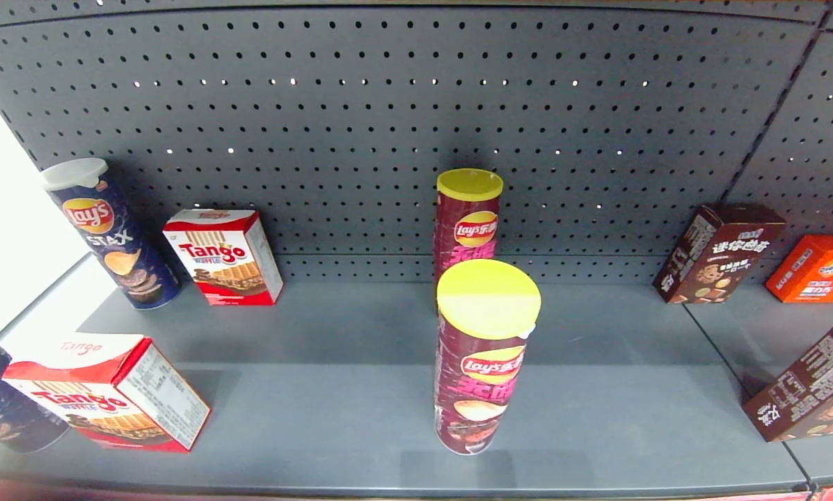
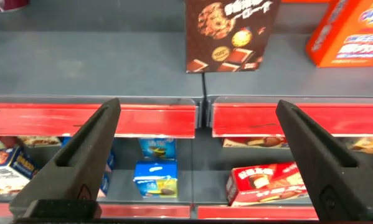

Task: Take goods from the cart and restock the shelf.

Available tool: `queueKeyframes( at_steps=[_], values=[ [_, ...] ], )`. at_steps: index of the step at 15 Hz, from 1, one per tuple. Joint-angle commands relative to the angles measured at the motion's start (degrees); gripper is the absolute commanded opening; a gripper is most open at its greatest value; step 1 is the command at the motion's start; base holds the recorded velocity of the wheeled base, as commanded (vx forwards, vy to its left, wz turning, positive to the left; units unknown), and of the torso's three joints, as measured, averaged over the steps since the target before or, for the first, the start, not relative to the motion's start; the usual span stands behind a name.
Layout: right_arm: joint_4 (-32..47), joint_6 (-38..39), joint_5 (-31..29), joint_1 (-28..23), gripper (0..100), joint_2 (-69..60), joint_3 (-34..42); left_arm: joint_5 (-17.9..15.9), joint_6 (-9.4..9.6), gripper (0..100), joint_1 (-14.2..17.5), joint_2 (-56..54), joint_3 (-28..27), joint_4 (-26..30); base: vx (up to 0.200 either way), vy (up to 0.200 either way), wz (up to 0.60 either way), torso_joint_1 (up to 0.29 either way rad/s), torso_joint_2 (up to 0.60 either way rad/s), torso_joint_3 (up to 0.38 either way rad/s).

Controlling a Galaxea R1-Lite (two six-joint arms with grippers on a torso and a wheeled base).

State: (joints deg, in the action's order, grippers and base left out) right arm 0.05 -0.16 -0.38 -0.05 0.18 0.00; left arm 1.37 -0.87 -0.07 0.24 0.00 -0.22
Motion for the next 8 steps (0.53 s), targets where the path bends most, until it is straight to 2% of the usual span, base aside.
queueKeyframes(
  at_steps=[1, 7, 8],
  values=[
    [0.04, -0.02, -0.06, 0.05, 100, 0.08, 0.00, 0.04, -0.01, 100, 0.16, 0.02, 0.00, -0.04, 0.000, 0.000, 0.00, 0.000, 0.00, 0.000],
    [0.04, -0.02, 0.03, 0.05, 100, 0.08, -0.09, -0.05, 0.07, 100, 0.16, 0.02, 0.00, -0.04, 0.000, 0.000, 0.00, 0.000, 0.00, 0.000],
    [0.04, -0.02, -0.06, 0.05, 100, -0.01, 0.00, -0.05, 0.07, 100, 0.07, 0.02, 0.00, -0.04, -0.200, 0.000, 0.00, 0.002, -0.01, 0.007]
  ],
)
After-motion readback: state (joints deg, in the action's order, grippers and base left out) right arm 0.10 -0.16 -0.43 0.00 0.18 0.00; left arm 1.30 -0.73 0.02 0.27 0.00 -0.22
